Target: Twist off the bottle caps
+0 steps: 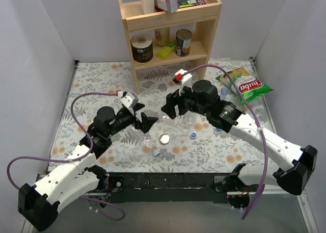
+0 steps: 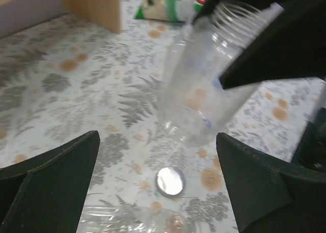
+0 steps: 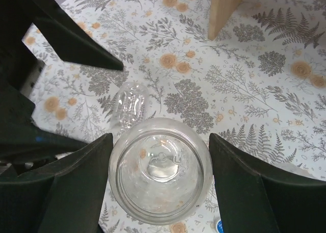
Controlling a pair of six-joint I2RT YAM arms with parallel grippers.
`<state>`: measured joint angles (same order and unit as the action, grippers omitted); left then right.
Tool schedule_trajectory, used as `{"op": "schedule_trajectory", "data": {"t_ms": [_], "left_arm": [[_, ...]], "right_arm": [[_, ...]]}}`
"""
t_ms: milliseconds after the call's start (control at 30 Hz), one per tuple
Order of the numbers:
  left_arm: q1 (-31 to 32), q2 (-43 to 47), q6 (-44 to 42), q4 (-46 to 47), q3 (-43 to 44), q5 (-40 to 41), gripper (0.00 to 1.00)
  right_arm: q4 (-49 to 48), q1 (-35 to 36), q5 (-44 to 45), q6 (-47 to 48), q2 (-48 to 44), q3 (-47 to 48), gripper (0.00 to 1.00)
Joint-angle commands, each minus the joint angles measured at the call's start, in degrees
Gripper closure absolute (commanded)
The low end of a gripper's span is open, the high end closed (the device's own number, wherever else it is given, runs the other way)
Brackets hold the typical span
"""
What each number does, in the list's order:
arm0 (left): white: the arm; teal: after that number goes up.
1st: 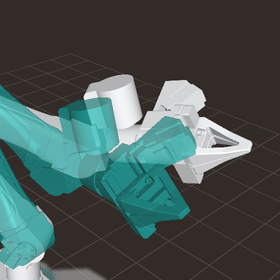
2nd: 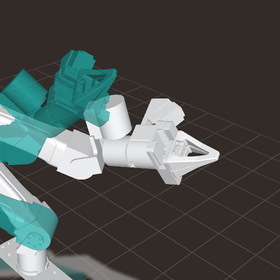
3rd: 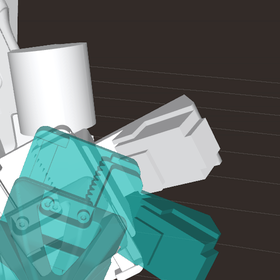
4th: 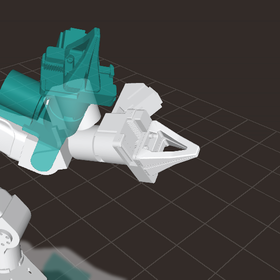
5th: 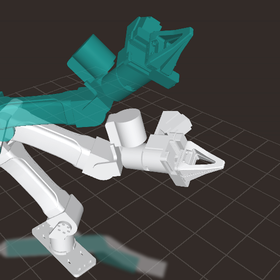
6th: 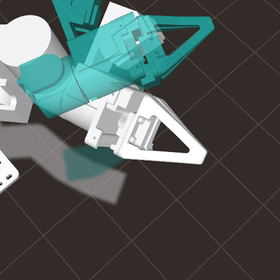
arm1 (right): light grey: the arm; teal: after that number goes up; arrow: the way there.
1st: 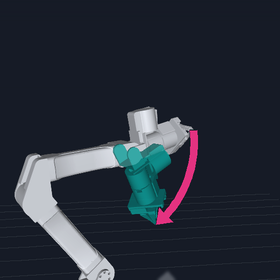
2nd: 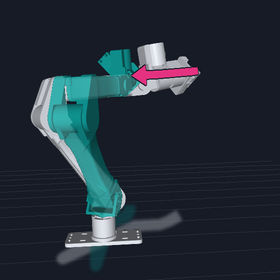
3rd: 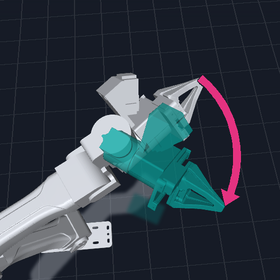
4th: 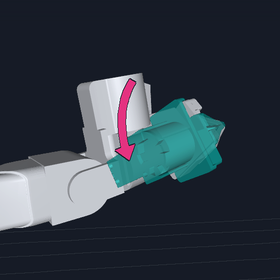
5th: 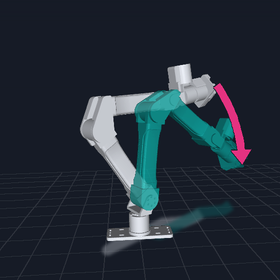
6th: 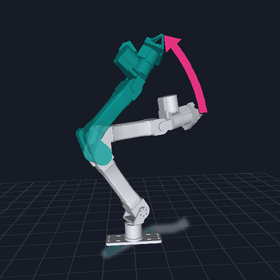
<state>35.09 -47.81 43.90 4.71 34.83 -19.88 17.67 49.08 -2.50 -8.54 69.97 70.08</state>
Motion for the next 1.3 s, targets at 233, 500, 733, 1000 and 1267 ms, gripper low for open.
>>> {"op": "schedule_trajectory", "data": {"t_ms": [233,500,733,1000,1267], "left_arm": [[-7.3,1.4,-2.8,-3.0,1.1,33.4,0.02],[-7.3,-1.0,-1.8,-3.3,1.6,31.3,0.02],[-7.3,-0.9,-2.0,-3.2,1.7,30.6,0.02],[-7.3,-1.8,-2.0,-3.6,2.0,30.1,0.02],[-7.3,-2.7,-1.7,-4.0,2.3,29.3,0.02]], "right_arm": [[-19.4,8.0,19.5,4.7,6.0,-7.9,0.9],[-26.4,10.1,24.1,4.8,14.7,-10.3,0.89],[-30.6,10.4,28.8,4.6,19.7,-12.1,0.88],[-32.7,10.4,30.4,3.5,22.1,-13.3,0.86],[-32.4,10.4,32.0,2.2,23.5,-14.7,0.76]]}}
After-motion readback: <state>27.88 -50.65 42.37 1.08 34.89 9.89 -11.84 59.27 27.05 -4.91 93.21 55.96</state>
